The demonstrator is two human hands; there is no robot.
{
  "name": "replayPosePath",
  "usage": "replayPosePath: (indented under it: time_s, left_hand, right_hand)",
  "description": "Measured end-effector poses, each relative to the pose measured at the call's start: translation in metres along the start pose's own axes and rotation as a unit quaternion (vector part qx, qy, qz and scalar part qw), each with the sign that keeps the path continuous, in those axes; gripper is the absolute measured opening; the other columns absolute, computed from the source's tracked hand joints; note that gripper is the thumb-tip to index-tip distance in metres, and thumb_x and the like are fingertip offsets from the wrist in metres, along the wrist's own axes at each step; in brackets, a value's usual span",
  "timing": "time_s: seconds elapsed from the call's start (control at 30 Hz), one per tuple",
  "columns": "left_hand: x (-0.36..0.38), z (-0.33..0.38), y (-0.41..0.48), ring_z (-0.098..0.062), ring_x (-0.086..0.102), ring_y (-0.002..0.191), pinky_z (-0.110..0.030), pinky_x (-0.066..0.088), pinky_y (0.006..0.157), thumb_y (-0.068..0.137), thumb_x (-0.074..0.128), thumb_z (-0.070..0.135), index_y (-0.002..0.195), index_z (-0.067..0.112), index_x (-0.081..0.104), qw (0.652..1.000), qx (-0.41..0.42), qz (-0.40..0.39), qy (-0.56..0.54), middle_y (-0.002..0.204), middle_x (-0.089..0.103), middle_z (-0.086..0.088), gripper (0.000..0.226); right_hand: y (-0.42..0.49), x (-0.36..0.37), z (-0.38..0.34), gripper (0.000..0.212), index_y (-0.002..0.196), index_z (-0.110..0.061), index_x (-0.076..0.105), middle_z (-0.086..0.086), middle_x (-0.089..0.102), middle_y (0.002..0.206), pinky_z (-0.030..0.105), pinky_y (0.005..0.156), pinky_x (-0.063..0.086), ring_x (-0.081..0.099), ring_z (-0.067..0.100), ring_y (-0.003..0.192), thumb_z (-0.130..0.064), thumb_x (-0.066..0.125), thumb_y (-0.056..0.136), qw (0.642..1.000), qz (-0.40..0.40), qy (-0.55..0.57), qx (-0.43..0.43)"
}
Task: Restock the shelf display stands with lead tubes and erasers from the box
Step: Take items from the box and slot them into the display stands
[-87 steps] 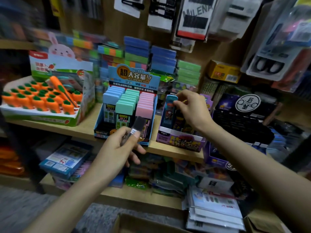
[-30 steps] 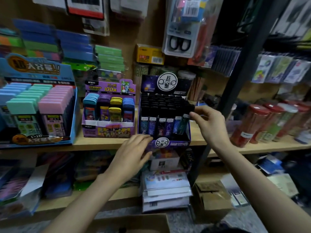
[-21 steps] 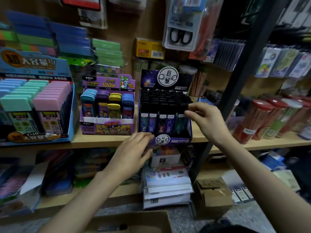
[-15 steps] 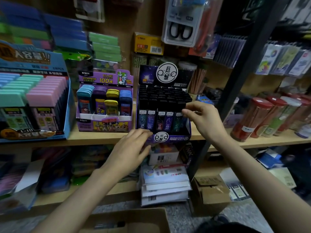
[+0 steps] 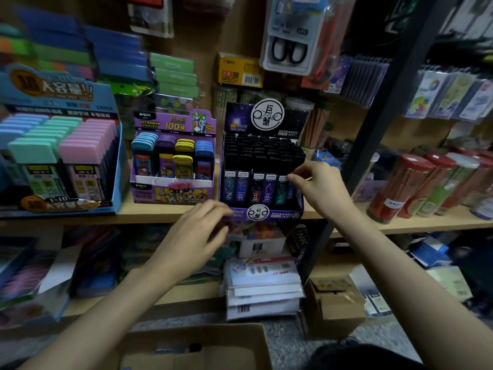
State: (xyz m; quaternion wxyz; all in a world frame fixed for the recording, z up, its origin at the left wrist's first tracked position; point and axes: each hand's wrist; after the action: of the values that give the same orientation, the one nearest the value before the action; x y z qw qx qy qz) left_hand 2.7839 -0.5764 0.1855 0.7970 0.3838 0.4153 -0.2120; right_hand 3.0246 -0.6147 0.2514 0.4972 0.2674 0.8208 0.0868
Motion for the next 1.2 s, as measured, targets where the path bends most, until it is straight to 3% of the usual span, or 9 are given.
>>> replayPosePath:
  time_s: [0.17,0.4,0.53,0.63,0.77,0.87,0.93,1.03,1.2]
  left_hand:
    - [-0.013,-0.025,-0.04,-0.007,0.056,0.096,-0.029,0.05,0.08,0.093,0.054,0.026,0.112,0.023,0.058,0.992,-0.087,-0.09,-0.014,0.108,0.06,0.009,0.02]
    - [0.031,-0.088,-0.141,-0.021,0.062,0.094,-0.029,0.045,0.078,0.092,0.057,0.015,0.103,0.009,0.062,0.935,-0.283,-0.202,-0.07,0.098,0.066,-0.008,0.013]
    - [0.084,-0.103,-0.217,-0.036,0.061,0.096,-0.028,0.043,0.077,0.088,0.055,-0.004,0.104,-0.011,0.06,0.874,-0.413,-0.222,-0.128,0.101,0.064,-0.026,0.018]
    - [0.119,-0.105,-0.272,-0.031,0.057,0.075,-0.015,0.038,0.065,0.085,0.048,-0.017,0.105,-0.018,0.057,0.817,-0.505,-0.216,-0.175,0.096,0.058,-0.027,0.022]
    - [0.161,-0.097,-0.323,-0.029,0.06,0.093,-0.022,0.04,0.072,0.083,0.062,-0.005,0.087,-0.001,0.059,0.774,-0.557,-0.203,-0.223,0.1,0.064,-0.025,0.006]
    - [0.187,-0.089,-0.34,-0.02,0.055,0.084,-0.023,0.041,0.071,0.081,0.07,0.006,0.067,0.016,0.053,0.75,-0.568,-0.213,-0.264,0.082,0.06,-0.012,0.025]
    - [0.203,-0.081,-0.342,-0.019,0.054,0.081,-0.028,0.042,0.073,0.08,0.072,0.011,0.068,0.02,0.051,0.735,-0.571,-0.233,-0.281,0.082,0.059,-0.007,0.026]
    - [0.227,-0.069,-0.34,-0.016,0.052,0.081,-0.024,0.038,0.07,0.079,0.073,0.01,0.07,0.026,0.044,0.726,-0.577,-0.245,-0.283,0.083,0.056,-0.004,0.034]
    - [0.255,-0.06,-0.336,-0.034,0.059,0.091,-0.032,0.044,0.074,0.075,0.076,0.013,0.084,0.009,0.05,0.718,-0.609,-0.237,-0.24,0.098,0.058,-0.021,0.028]
  right_hand:
    - [-0.031,-0.012,-0.016,0.014,0.095,-0.014,0.067,0.001,0.068,0.091,0.031,0.076,0.049,0.062,0.017,0.084,-0.024,0.061,0.089,0.999,-0.002,-0.006,-0.049]
    - [-0.117,0.078,-0.024,0.016,0.096,-0.012,0.065,0.006,0.07,0.097,0.034,0.077,0.049,0.064,0.021,0.09,-0.025,0.059,0.09,0.936,-0.32,-0.062,-0.131]
    - [-0.166,0.144,-0.002,0.015,0.099,-0.012,0.064,0.007,0.067,0.101,0.029,0.076,0.042,0.06,0.023,0.094,-0.022,0.058,0.09,0.897,-0.432,-0.059,-0.073]
    - [-0.211,0.197,0.019,0.015,0.099,-0.012,0.064,0.007,0.066,0.103,0.025,0.075,0.038,0.059,0.022,0.097,-0.02,0.056,0.09,0.869,-0.491,-0.055,-0.025]
    - [-0.283,0.252,0.045,0.024,0.107,-0.008,0.064,0.013,0.065,0.112,0.033,0.088,0.047,0.06,0.024,0.1,-0.025,0.055,0.092,0.819,-0.568,-0.034,0.079]
    - [-0.331,0.273,0.053,0.02,0.1,-0.016,0.065,0.007,0.068,0.102,0.038,0.087,0.053,0.063,0.015,0.089,-0.031,0.064,0.087,0.759,-0.611,0.063,0.215]
    - [-0.356,0.285,0.053,0.035,0.116,-0.018,0.058,0.006,0.062,0.116,0.04,0.093,0.05,0.06,0.018,0.101,-0.032,0.066,0.085,0.729,-0.632,0.068,0.256]
    - [-0.384,0.308,0.052,0.062,0.136,-0.009,0.037,0.013,0.045,0.132,0.042,0.097,0.042,0.049,0.03,0.116,-0.027,0.066,0.084,0.767,-0.607,-0.013,0.208]
    - [-0.39,0.325,0.057,0.039,0.123,-0.002,0.048,0.017,0.055,0.124,0.035,0.093,0.043,0.056,0.031,0.11,-0.018,0.06,0.089,0.803,-0.531,0.025,0.27]
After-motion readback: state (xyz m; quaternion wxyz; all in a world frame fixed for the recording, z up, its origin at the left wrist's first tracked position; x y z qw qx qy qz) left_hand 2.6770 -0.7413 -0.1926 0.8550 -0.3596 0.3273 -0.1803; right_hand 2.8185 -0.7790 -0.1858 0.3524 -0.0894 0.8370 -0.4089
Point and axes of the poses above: each hand's wrist, its own y-axis towards the middle knuckle, its own x-axis out of the palm, z = x × y
